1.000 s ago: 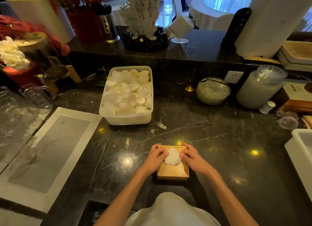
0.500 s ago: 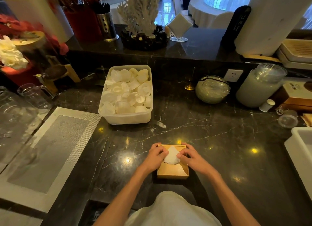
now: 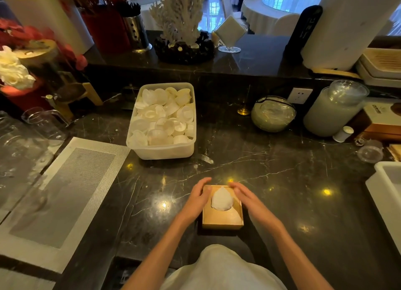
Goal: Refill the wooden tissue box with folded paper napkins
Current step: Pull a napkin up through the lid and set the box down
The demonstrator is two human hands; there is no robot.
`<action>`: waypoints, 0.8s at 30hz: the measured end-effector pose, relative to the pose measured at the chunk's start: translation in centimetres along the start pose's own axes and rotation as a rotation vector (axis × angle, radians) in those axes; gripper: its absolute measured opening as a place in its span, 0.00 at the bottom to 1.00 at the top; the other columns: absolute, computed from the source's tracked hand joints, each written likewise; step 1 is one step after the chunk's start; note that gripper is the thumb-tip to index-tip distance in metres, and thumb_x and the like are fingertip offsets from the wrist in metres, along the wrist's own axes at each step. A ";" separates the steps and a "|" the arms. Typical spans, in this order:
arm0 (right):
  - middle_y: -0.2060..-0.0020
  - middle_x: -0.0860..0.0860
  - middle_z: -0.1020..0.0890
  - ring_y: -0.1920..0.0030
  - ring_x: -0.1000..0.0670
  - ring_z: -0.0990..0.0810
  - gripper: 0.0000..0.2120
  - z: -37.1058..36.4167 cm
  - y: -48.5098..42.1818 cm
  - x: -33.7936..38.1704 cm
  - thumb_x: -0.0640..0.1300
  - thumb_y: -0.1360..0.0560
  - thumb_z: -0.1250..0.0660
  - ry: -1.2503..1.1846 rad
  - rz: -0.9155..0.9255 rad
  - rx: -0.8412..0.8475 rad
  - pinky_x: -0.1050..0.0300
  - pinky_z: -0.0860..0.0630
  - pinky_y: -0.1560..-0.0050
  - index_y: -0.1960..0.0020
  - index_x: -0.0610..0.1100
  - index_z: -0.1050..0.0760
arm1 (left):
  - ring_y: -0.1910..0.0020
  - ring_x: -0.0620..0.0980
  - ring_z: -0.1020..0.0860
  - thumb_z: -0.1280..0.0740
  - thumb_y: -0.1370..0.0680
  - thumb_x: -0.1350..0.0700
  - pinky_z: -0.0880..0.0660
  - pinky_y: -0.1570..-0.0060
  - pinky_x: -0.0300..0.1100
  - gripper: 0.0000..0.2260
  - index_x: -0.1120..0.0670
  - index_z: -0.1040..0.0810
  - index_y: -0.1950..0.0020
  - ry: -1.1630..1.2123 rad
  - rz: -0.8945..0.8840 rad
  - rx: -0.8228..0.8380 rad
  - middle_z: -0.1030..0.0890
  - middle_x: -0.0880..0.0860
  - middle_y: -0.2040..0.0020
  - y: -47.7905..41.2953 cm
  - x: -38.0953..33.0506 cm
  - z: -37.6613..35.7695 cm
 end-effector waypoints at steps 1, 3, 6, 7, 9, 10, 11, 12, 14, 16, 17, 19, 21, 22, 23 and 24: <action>0.24 0.60 0.40 0.23 0.51 0.44 0.24 -0.2 0.4 0.0 0.65 0.22 0.45 -0.105 -0.026 -0.016 0.49 0.43 0.26 0.27 0.65 0.37 | 0.25 0.53 0.38 0.45 0.17 0.43 0.35 0.31 0.48 0.21 0.43 0.40 0.24 0.073 0.042 -0.023 0.40 0.50 0.22 0.3 0.3 0.1; 0.24 0.57 0.39 0.26 0.52 0.37 0.28 -0.6 1.3 -0.3 0.65 0.22 0.48 -0.322 -0.082 -0.035 0.49 0.43 0.26 0.23 0.61 0.45 | 0.22 0.56 0.42 0.48 0.17 0.40 0.39 0.29 0.52 0.25 0.41 0.48 0.21 0.191 0.116 -0.051 0.44 0.50 0.20 0.8 1.4 0.1; 0.25 0.54 0.36 0.28 0.52 0.32 0.28 -1.6 1.9 -0.7 0.61 0.19 0.53 -0.521 -0.130 -0.021 0.52 0.36 0.31 0.21 0.54 0.49 | 0.23 0.54 0.39 0.50 0.21 0.35 0.42 0.24 0.56 0.31 0.43 0.50 0.20 0.296 0.159 0.002 0.41 0.51 0.20 1.7 3.0 -0.9; 0.23 0.51 0.38 0.25 0.48 0.36 0.27 -1.7 2.0 -0.8 0.59 0.18 0.55 -0.549 -0.140 -0.026 0.48 0.38 0.28 0.21 0.53 0.50 | 0.25 0.52 0.35 0.50 0.23 0.33 0.38 0.25 0.56 0.32 0.43 0.47 0.20 0.321 0.162 0.032 0.37 0.51 0.22 2.0 3.4 -1.4; 0.22 0.50 0.39 0.23 0.45 0.40 0.27 -2.0 2.0 -1.0 0.59 0.18 0.57 -0.578 -0.157 -0.027 0.42 0.43 0.24 0.20 0.53 0.52 | 0.30 0.51 0.28 0.50 0.24 0.32 0.33 0.28 0.56 0.33 0.44 0.44 0.21 0.364 0.177 0.063 0.30 0.51 0.26 2.5 3.8 -2.2; 0.22 0.50 0.39 0.23 0.45 0.40 0.28 -2.0 1.9 -1.2 0.59 0.18 0.58 -0.584 -0.162 -0.027 0.41 0.43 0.23 0.20 0.53 0.52 | 0.31 0.51 0.26 0.51 0.23 0.32 0.32 0.28 0.57 0.33 0.44 0.44 0.21 0.379 0.187 0.067 0.29 0.52 0.27 2.6 3.9 -2.4; 0.22 0.50 0.40 0.23 0.45 0.40 0.28 -2.0 1.8 -1.2 0.60 0.18 0.58 -0.588 -0.164 -0.027 0.42 0.43 0.23 0.20 0.53 0.52 | 0.31 0.52 0.26 0.51 0.23 0.33 0.32 0.29 0.58 0.32 0.44 0.44 0.21 0.387 0.197 0.068 0.28 0.52 0.27 2.7 3.8 -2.5; 0.22 0.51 0.40 0.23 0.46 0.40 0.28 -2.0 1.8 -1.4 0.60 0.18 0.58 -0.591 -0.164 -0.025 0.42 0.43 0.24 0.20 0.54 0.52 | 0.31 0.53 0.26 0.52 0.22 0.33 0.33 0.28 0.58 0.32 0.44 0.44 0.21 0.391 0.202 0.069 0.28 0.52 0.27 2.7 3.7 -2.6; 0.22 0.51 0.40 0.23 0.46 0.40 0.29 -2.0 1.6 -1.7 0.61 0.19 0.56 -0.606 -0.159 -0.020 0.42 0.43 0.24 0.20 0.54 0.51 | 0.30 0.54 0.28 0.52 0.22 0.34 0.34 0.28 0.59 0.32 0.44 0.47 0.20 0.389 0.202 0.068 0.31 0.52 0.26 2.8 3.3 -2.4; 0.22 0.51 0.39 0.23 0.46 0.38 0.32 -2.0 1.5 -2.1 0.64 0.21 0.54 -0.657 -0.162 -0.014 0.41 0.43 0.24 0.20 0.54 0.51 | 0.28 0.53 0.30 0.51 0.22 0.35 0.35 0.27 0.59 0.31 0.43 0.49 0.20 0.393 0.188 0.063 0.33 0.51 0.25 2.9 2.9 -2.4; 0.22 0.51 0.38 0.24 0.45 0.38 0.34 -2.0 1.5 -2.4 0.66 0.23 0.53 -0.696 -0.172 -0.008 0.39 0.43 0.24 0.20 0.55 0.51 | 0.28 0.52 0.30 0.51 0.22 0.35 0.34 0.27 0.59 0.30 0.41 0.49 0.20 0.397 0.179 0.056 0.33 0.50 0.25 3.1 2.9 -2.4; 0.25 0.53 0.34 0.25 0.44 0.36 0.36 -2.1 1.8 -2.9 0.70 0.25 0.53 -0.761 -0.197 0.006 0.39 0.45 0.24 0.21 0.56 0.52 | 0.31 0.48 0.27 0.52 0.21 0.35 0.32 0.29 0.56 0.24 0.34 0.42 0.25 0.409 0.171 0.025 0.28 0.46 0.28 3.4 3.2 -2.3; 0.31 0.55 0.27 0.27 0.46 0.33 0.37 -2.2 2.2 -3.4 0.72 0.26 0.54 -0.778 -0.206 0.022 0.42 0.43 0.25 0.21 0.58 0.50 | 0.35 0.43 0.25 0.53 0.20 0.34 0.29 0.31 0.52 0.17 0.25 0.37 0.33 0.410 0.178 0.022 0.25 0.40 0.33 3.8 3.8 -2.5; 0.34 0.55 0.24 0.28 0.46 0.31 0.37 -2.4 2.3 -3.6 0.73 0.27 0.54 -0.773 -0.207 0.029 0.44 0.40 0.27 0.22 0.58 0.48 | 0.34 0.42 0.25 0.54 0.20 0.34 0.30 0.30 0.52 0.16 0.22 0.37 0.35 0.412 0.176 0.025 0.25 0.38 0.33 3.9 4.1 -2.6; 0.35 0.55 0.22 0.29 0.47 0.29 0.37 -2.5 2.4 -3.7 0.73 0.27 0.54 -0.762 -0.211 0.032 0.46 0.37 0.29 0.22 0.58 0.46 | 0.34 0.43 0.26 0.54 0.20 0.34 0.32 0.29 0.53 0.16 0.21 0.36 0.36 0.416 0.176 0.030 0.25 0.38 0.33 4.0 4.4 -2.6; 0.35 0.55 0.22 0.31 0.48 0.27 0.36 -2.7 2.5 -3.9 0.73 0.26 0.55 -0.749 -0.217 0.030 0.48 0.34 0.32 0.23 0.59 0.44 | 0.33 0.43 0.26 0.54 0.20 0.34 0.33 0.28 0.55 0.15 0.21 0.36 0.36 0.424 0.178 0.038 0.24 0.38 0.33 3.9 4.5 -2.7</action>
Point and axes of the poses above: each hand's wrist, its own y-axis away from the middle knuckle, its own z-axis out of the back of the hand, x = y × z, the point moved 5 cm from there along -y, towards the middle knuckle
